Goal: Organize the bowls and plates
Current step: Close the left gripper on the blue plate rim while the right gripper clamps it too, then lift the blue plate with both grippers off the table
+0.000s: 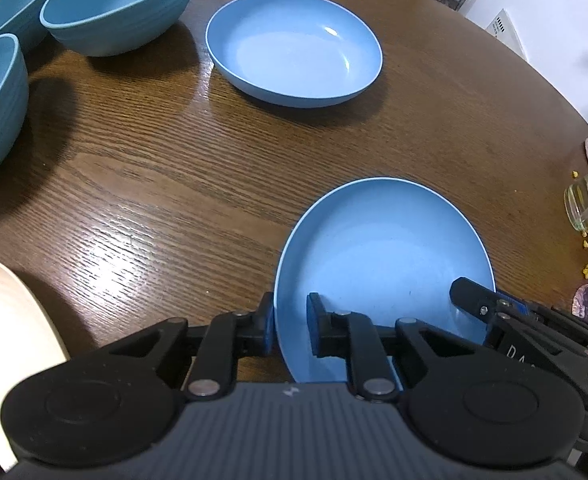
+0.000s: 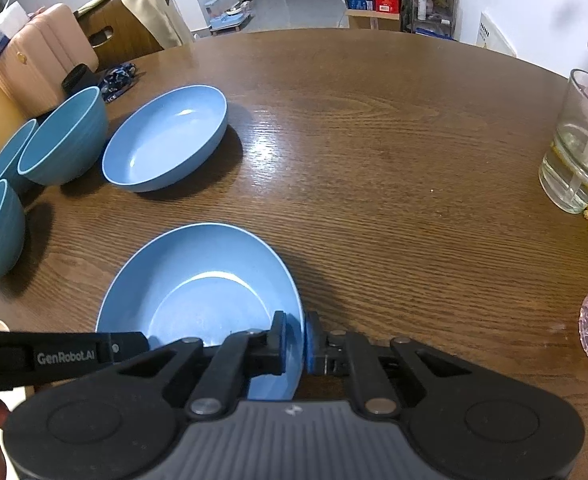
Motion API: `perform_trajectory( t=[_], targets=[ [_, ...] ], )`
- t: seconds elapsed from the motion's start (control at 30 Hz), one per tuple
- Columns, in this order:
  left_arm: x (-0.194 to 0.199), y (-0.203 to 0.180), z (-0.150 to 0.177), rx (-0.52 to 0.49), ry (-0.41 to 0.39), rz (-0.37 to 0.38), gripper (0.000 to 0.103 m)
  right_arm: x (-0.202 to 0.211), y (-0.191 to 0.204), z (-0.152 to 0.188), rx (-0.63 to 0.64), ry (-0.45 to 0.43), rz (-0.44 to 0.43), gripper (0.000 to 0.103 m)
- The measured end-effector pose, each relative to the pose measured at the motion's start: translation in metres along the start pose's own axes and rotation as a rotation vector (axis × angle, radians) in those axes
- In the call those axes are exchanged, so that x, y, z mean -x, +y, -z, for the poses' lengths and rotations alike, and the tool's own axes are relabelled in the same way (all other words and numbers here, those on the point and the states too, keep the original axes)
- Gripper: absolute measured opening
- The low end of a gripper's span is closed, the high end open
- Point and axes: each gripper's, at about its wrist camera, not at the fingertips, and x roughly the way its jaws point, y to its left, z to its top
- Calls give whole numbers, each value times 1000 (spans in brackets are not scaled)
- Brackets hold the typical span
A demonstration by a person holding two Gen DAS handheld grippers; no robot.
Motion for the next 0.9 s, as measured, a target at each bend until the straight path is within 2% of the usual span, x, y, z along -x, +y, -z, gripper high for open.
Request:
perform_trajectory(
  t=[0.9],
  targets=[
    [88, 25, 37, -39, -83, 25, 17, 81, 37, 39, -26, -76, -1, 9]
  ],
)
